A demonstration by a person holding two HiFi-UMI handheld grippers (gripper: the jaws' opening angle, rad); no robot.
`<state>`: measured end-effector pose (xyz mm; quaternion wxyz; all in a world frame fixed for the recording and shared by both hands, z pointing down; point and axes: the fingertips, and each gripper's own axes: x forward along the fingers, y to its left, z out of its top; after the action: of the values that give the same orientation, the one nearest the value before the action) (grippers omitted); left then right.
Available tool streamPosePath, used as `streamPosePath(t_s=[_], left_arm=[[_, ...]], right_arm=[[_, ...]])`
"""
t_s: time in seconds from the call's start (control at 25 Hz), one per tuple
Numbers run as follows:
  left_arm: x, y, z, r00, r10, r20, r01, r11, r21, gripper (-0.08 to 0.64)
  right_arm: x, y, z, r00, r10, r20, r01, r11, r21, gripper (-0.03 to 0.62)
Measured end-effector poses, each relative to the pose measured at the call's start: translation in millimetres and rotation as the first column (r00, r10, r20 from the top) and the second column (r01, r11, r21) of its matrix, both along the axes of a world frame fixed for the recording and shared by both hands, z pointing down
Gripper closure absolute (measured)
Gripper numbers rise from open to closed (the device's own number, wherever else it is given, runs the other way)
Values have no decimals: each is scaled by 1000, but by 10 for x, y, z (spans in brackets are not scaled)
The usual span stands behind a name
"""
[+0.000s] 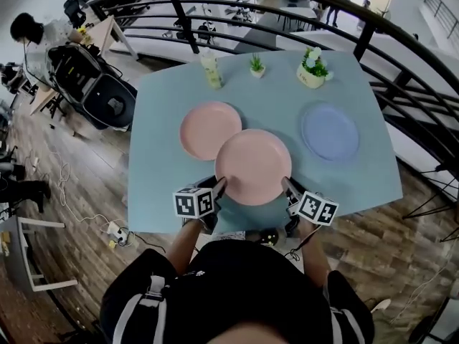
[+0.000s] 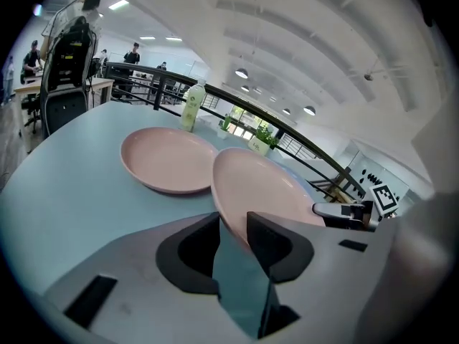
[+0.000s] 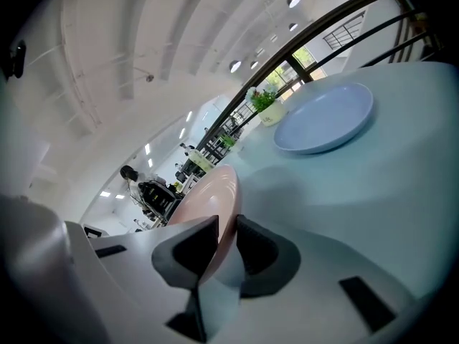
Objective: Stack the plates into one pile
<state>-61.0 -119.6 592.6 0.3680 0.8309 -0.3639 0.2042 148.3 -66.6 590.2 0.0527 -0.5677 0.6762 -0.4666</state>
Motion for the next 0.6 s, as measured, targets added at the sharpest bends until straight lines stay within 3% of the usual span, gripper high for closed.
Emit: streamPosePath(t_s=[0.6], left_arm=[[-717,-558,-180,996,-82,-34,83,996,34,446]], right_arm=[[-707,-591,-158,996,-88,18,87,996,18,503]])
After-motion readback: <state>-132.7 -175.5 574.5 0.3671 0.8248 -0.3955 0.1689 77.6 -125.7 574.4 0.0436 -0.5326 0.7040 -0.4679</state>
